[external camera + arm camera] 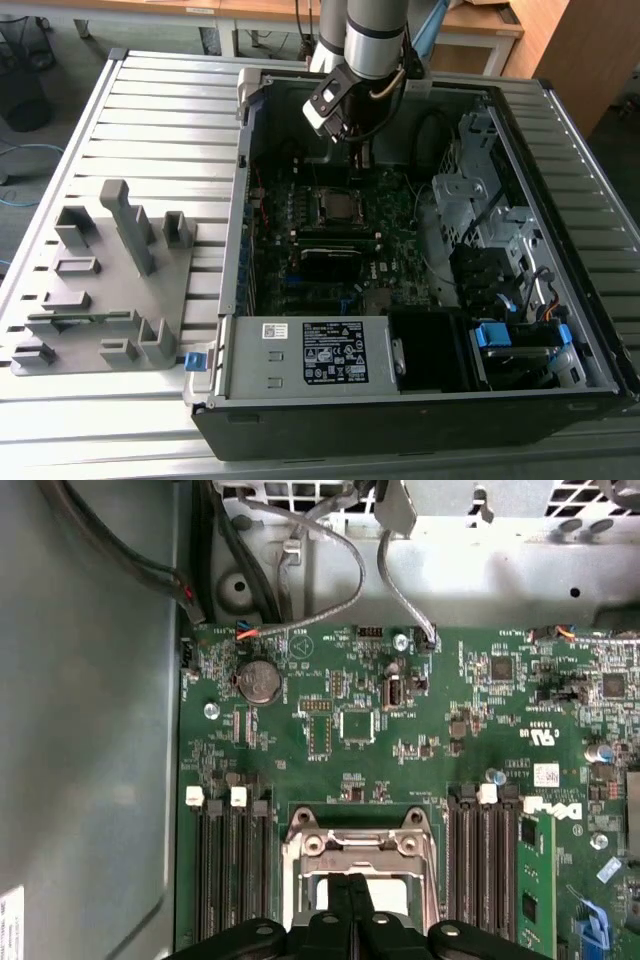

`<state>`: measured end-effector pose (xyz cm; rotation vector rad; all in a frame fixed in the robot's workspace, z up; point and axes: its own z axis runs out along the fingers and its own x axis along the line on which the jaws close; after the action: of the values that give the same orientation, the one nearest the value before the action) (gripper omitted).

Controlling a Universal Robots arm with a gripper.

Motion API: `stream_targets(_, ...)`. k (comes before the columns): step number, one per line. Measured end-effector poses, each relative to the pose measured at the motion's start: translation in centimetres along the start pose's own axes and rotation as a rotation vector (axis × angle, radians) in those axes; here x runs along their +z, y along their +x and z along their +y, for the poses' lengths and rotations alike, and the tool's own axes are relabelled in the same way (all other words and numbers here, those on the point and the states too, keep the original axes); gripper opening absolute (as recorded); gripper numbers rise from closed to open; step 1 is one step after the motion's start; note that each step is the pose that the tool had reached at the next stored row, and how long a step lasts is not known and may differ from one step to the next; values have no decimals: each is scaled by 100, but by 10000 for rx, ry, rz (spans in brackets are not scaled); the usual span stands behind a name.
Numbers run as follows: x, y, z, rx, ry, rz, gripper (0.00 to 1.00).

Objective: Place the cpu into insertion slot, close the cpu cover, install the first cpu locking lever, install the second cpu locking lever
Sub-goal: 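Close the cpu cover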

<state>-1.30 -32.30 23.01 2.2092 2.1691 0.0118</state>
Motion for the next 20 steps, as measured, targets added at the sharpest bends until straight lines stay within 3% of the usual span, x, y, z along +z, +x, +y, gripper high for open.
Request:
stream_targets(10, -1, -4, -24, -4, 0, -1, 10)
stream_targets(20, 0, -4, -24, -311, -8, 11, 10)
